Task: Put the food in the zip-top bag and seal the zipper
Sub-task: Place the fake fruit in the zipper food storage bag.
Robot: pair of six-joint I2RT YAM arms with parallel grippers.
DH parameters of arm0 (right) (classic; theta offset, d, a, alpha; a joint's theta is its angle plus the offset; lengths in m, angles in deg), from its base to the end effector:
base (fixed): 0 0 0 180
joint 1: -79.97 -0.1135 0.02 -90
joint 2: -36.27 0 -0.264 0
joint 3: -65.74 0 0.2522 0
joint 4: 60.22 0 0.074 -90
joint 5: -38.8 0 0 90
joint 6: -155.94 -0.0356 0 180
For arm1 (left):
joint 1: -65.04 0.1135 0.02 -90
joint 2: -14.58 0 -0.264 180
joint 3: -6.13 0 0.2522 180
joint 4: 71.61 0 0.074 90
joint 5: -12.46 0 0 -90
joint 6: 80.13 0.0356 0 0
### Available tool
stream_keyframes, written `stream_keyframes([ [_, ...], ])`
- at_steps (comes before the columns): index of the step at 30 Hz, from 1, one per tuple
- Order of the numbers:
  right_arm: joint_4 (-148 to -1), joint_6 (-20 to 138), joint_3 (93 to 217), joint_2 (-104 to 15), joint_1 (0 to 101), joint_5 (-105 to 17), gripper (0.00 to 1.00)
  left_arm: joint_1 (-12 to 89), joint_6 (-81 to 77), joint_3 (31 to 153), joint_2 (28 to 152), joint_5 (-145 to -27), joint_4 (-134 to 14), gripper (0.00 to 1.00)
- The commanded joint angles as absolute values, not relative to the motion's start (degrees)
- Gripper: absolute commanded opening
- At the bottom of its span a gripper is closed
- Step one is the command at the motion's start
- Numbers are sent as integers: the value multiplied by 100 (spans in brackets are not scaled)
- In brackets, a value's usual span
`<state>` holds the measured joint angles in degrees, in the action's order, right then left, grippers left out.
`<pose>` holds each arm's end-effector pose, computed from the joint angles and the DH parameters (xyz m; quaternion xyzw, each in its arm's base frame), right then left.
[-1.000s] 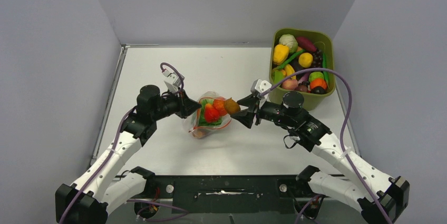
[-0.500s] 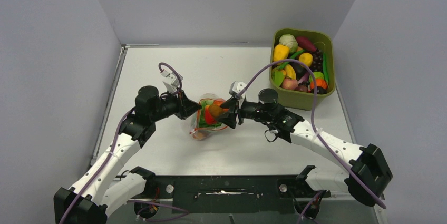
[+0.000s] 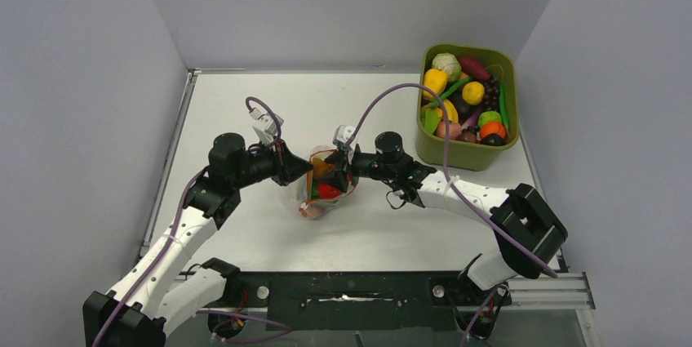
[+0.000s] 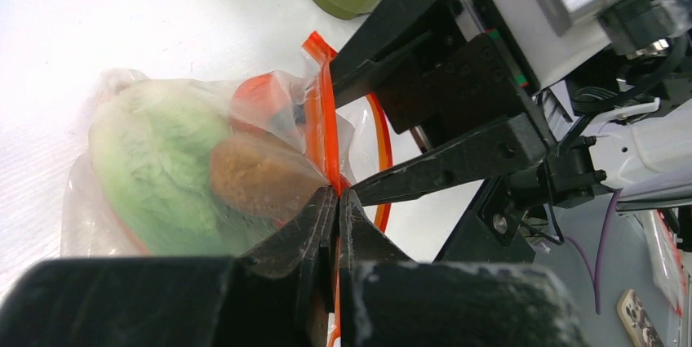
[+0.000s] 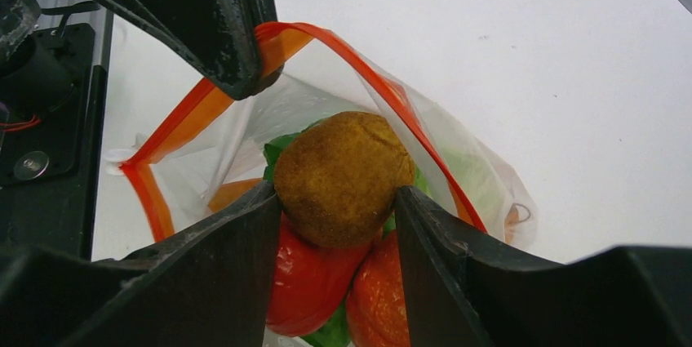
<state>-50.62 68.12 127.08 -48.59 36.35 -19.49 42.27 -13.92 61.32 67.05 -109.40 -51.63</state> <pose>0.2251 0.2404 0.2507 -0.4499 0.6324 0.4110 0.4783 0.1869 -0.0988 0.3039 0.1559 0.7757 -0.4284 0.4365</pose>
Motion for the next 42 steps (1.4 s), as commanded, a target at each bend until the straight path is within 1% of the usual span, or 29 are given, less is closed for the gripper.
stream_keyframes([
  [1, -4413, 6859, 13007, -5092, 3590, -2177, 50, 4245, -1533, 6309, 6559, -11170, -5781, 0],
  [4, -4347, 6777, 13056, -5232, 3593, -2419, 55, 4253, -1557, 6316, 6534, -11079, -5774, 0],
  [7, -4433, 6700, 13036, -5092, 3589, -2518, 64, 4252, -1543, 6305, 6481, -10898, -5765, 0],
  [10, -4852, 6623, 13043, -4784, 3591, -2621, 72, 4254, -1429, 6322, 6458, -10769, -5650, 0],
  [14, -5655, 6346, 13170, -4347, 3595, -2881, 76, 4254, -1332, 6326, 6446, -10663, -5575, 0],
  [19, -5909, 5834, 13101, -3890, 3610, -2995, 78, 4254, -1295, 6331, 6459, -10565, -5583, 0],
  [23, -6461, 5247, 13285, -3721, 3631, -3640, 80, 4254, -1272, 6372, 6494, -10506, -5590, 0],
  [26, -7144, 5092, 13538, -3712, 3648, -4302, 78, 4254, -1257, 6386, 6463, -10463, -5625, 0],
  [31, -7606, 4388, 13591, -3606, 3695, -5106, 66, 4253, -1236, 6428, 6460, -10461, -5563, 0],
  [38, -7888, 3124, 13392, -3372, 3822, -5519, 52, 4256, -1246, 6535, 6491, -10461, -5612, 0],
  [42, -7654, 2893, 13222, -3477, 3822, -5262, 51, 4253, -1259, 6559, 6558, -10461, -5640, 0],
])
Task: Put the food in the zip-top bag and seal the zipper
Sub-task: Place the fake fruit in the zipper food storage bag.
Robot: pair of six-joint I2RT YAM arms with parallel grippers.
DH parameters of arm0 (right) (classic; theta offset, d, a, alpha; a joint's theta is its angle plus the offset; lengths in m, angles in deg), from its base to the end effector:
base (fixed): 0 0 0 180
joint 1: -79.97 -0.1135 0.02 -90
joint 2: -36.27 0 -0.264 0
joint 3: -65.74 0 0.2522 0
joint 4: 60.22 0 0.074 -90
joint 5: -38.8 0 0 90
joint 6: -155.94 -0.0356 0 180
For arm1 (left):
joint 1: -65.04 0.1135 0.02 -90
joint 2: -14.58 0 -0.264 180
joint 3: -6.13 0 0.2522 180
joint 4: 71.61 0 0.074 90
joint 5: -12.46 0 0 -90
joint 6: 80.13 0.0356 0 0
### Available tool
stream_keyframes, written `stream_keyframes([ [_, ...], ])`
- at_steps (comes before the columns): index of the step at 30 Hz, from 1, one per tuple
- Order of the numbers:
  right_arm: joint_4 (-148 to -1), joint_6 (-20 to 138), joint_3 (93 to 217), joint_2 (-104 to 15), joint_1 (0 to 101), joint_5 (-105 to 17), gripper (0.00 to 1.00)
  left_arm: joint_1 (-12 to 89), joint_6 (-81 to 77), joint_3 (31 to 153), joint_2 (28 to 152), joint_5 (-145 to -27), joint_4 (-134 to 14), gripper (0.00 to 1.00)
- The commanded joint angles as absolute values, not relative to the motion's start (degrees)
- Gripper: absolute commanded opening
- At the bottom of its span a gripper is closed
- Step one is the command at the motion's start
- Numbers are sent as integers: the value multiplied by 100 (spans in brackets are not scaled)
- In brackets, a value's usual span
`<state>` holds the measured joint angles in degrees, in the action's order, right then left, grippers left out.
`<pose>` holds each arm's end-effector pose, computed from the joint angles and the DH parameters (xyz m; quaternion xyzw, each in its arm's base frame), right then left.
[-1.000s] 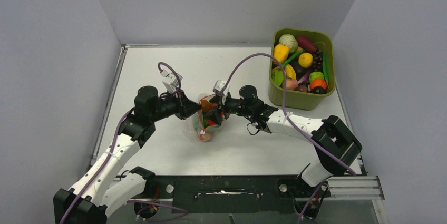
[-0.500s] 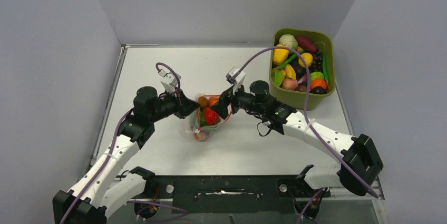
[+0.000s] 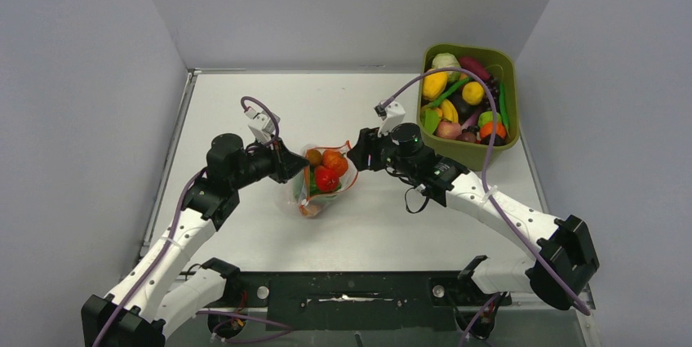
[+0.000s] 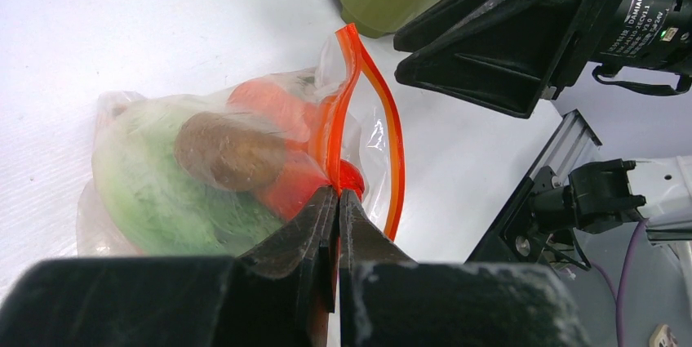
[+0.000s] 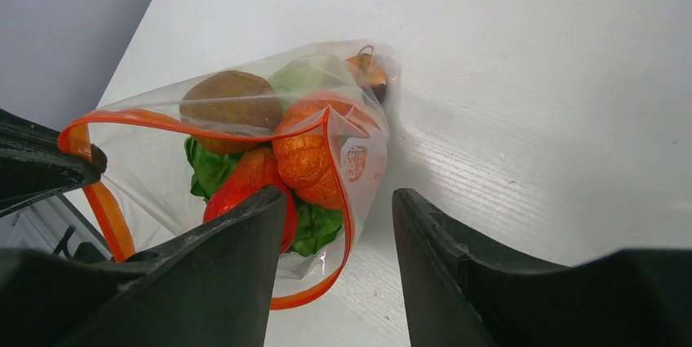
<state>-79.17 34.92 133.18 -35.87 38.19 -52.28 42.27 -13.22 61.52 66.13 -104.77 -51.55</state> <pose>0.2173 0.1932 0.3001 -0.0733 0.8338 0.3184 0.4451 0.1863 -0.0959 0.3076 0.1391 0.7777 -0.4007 0.4640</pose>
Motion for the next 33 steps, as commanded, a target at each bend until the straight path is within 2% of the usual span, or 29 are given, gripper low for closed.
stream_keyframes([
  [1, -7641, 2816, 13204, -3521, 3822, -5242, 51, 4249, -1261, 6553, 6563, -10461, -5644, 0],
  [9, -7431, 2610, 13197, -3935, 3831, -4932, 51, 4254, -1274, 6445, 6496, -10336, -5723, 0],
  [14, -7447, 2929, 13546, -4186, 3909, -4883, 21, 4253, -1120, 6427, 6472, -10144, -5613, 0],
  [18, -7348, 3164, 13846, -4277, 4054, -4767, 6, 4254, -893, 6512, 6446, -10036, -5398, 0],
  [23, -6165, 3668, 13819, -4419, 4263, -4337, 4, 4254, -455, 6678, 6366, -9729, -5017, 0],
  [28, -5448, 3177, 13908, -5010, 4701, -3445, 4, 4246, -205, 6648, 6331, -9749, -4918, 0],
  [33, -5450, 3151, 14070, -5281, 4688, -3411, 6, 4247, -407, 6309, 6478, -10058, -5205, 0],
])
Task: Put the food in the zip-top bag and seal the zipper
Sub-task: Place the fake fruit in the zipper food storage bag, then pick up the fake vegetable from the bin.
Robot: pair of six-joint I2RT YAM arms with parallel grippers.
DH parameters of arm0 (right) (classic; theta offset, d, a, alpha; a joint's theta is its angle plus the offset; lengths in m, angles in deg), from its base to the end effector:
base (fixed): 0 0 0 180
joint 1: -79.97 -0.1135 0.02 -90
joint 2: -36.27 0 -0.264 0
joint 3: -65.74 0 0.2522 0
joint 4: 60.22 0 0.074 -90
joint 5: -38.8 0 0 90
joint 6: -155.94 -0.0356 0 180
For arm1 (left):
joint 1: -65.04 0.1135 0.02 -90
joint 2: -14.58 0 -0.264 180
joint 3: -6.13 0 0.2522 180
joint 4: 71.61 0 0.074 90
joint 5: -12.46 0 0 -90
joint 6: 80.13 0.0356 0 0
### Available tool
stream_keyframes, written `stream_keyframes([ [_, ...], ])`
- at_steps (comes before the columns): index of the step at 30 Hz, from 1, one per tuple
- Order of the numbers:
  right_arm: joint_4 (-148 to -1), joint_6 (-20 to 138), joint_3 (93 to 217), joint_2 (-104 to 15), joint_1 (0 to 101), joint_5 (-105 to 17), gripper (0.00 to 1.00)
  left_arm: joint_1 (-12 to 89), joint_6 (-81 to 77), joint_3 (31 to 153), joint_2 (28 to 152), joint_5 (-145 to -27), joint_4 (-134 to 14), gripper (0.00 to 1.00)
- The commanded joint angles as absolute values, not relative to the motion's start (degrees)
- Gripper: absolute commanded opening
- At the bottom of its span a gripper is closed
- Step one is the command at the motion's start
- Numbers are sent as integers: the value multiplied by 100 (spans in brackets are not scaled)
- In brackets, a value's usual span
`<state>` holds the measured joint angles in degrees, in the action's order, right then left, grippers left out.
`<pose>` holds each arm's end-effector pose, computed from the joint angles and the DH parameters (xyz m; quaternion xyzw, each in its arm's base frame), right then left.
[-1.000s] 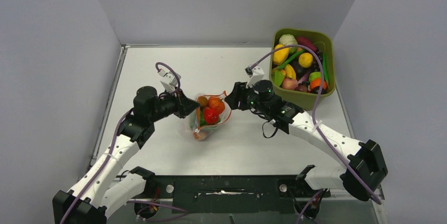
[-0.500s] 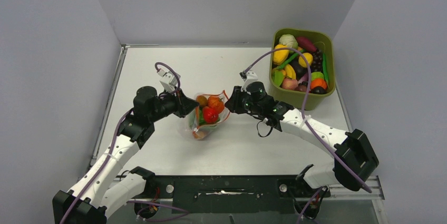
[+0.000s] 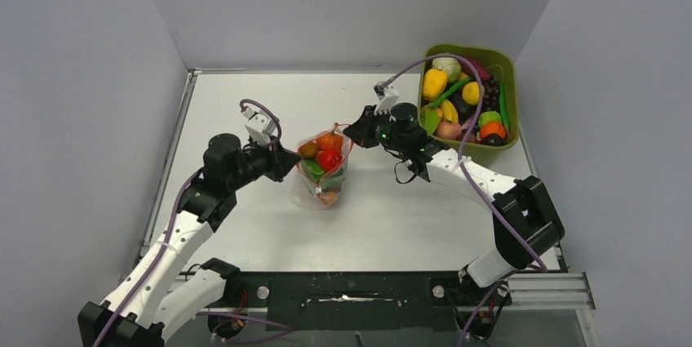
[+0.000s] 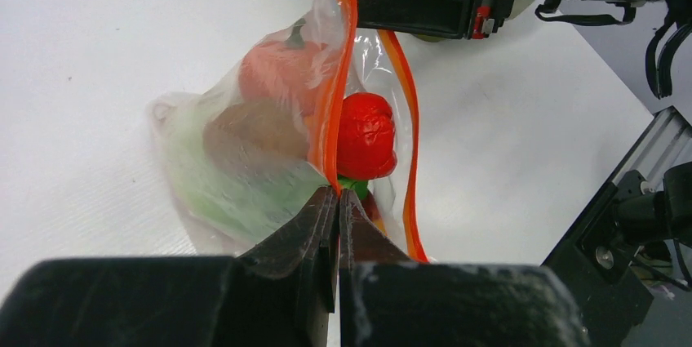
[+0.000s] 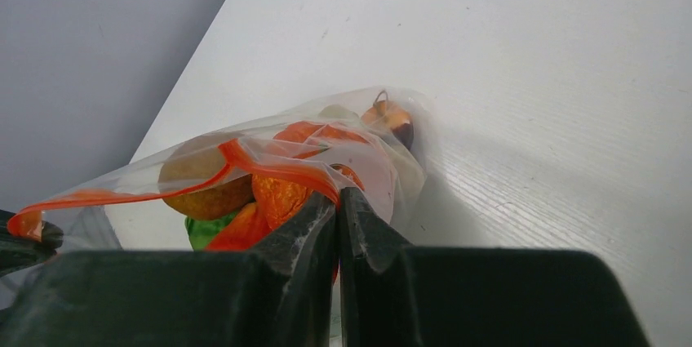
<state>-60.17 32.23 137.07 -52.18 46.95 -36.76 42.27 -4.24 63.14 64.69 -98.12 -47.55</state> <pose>0.2950 0.2023 0.2713 -0.0699 0.7983 0.4087 0.4369 0.1829 -0.0903 0.3147 0.1655 0.7815 -0.3211 0.5087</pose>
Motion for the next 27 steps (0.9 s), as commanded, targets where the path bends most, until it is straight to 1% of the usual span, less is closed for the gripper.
stream_keyframes([
  [1, -5575, 3200, 14128, -5315, 4692, -3426, 8, 4251, -471, 6198, 6510, -10198, -5341, 0],
  [4, -6026, 3413, 14311, -5338, 4697, -3572, 15, 4251, -616, 6001, 6536, -10402, -5660, 0],
  [7, -6697, 3703, 14566, -5299, 4705, -3761, 24, 4253, -587, 5949, 6534, -10369, -5730, 0],
  [9, -7075, 3916, 14716, -5214, 4706, -3941, 33, 4254, -524, 5940, 6542, -10357, -5725, 0],
  [10, -7210, 4017, 14764, -5163, 4714, -4033, 40, 4254, -503, 5929, 6544, -10344, -5724, 0],
  [12, -7403, 4176, 14820, -5048, 4751, -4048, 50, 4254, -475, 5899, 6545, -10331, -5728, 0],
  [15, -7795, 4365, 14927, -4882, 4820, -4242, 59, 4254, -394, 5874, 6561, -10276, -5677, 0],
  [17, -8023, 4479, 15004, -4763, 4902, -4428, 62, 4254, -304, 5868, 6564, -10226, -5565, 0],
  [22, -8558, 4793, 15283, -4507, 5156, -5230, 65, 4254, -154, 5816, 6453, -10212, -5497, 0],
  [27, -9068, 4981, 15597, -4480, 5586, -6065, 65, 4254, -110, 5777, 6382, -10235, -5510, 0],
])
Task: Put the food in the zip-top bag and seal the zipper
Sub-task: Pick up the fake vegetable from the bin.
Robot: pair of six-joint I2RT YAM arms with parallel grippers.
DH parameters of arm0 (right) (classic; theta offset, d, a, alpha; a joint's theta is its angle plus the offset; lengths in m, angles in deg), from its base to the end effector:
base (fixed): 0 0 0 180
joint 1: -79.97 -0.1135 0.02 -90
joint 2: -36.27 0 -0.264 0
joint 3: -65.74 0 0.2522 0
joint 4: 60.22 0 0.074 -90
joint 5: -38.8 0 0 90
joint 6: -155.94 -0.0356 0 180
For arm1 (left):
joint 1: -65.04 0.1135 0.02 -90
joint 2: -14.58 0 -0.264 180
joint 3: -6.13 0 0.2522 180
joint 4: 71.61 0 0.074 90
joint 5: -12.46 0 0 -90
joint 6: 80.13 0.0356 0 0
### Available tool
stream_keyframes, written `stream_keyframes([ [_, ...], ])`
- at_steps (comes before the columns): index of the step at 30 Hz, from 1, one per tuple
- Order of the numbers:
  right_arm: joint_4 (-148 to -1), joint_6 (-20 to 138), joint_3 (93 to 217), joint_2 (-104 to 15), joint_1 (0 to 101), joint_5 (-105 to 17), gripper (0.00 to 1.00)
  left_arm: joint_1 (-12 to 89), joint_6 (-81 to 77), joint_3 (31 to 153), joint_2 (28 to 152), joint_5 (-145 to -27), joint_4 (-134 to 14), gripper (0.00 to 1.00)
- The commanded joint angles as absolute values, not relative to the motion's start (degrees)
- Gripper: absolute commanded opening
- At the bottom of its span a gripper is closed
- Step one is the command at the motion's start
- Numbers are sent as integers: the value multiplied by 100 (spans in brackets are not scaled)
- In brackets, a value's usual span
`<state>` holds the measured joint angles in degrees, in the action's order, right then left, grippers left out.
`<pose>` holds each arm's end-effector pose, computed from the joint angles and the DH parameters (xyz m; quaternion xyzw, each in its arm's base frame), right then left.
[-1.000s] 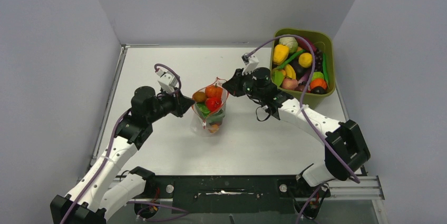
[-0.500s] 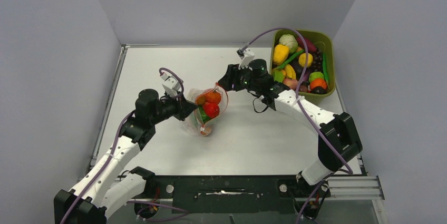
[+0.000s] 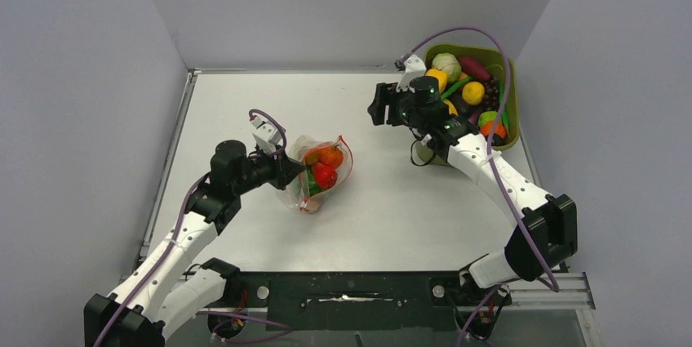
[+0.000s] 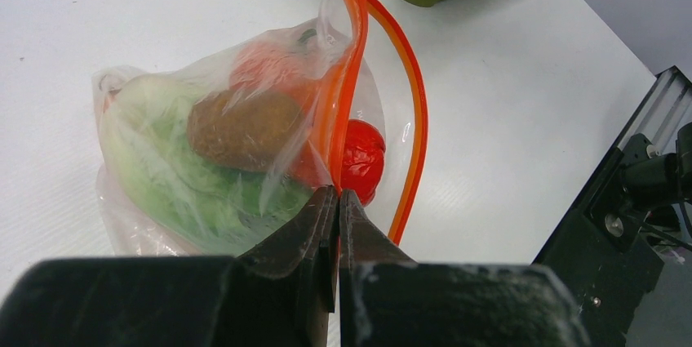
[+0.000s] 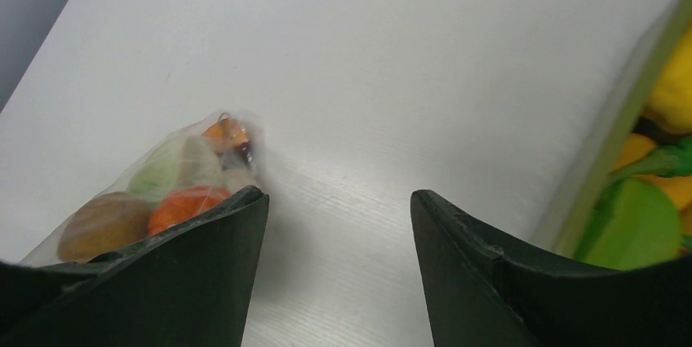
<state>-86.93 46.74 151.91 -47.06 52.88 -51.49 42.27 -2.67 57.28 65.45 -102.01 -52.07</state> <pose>0.3041 0.1553 0.3439 -0.0563 0.8362 0.2125 0.5025 0.1843 -0.0933 0.2844 0.1932 0.7828 -0.3362 0.4867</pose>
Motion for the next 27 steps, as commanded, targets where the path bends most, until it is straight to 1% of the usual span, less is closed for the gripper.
stream_keyframes([
  [1, -9124, 4990, 15625, -4473, 5699, -6175, 65, 4254, -118, 5777, 6378, -10287, -5520, 0],
  [6, -9017, 5251, 15567, -4412, 6330, -6586, 63, 4253, -114, 5777, 6315, -10388, -5565, 0],
  [9, -9078, 5586, 15653, -4517, 6813, -6527, 61, 4253, -140, 5647, 6284, -10413, -5597, 0],
  [16, -9591, 6036, 15945, -4864, 7463, -7033, 61, 4254, -165, 5697, 6336, -10567, -5524, 0],
  [22, -9926, 6358, 16256, -5266, 7887, -6992, 64, 4251, -167, 5630, 6315, -10645, -5653, 0],
  [27, -9789, 6712, 16390, -5583, 8168, -6466, 64, 4257, -147, 5657, 6351, -10665, -5576, 0],
])
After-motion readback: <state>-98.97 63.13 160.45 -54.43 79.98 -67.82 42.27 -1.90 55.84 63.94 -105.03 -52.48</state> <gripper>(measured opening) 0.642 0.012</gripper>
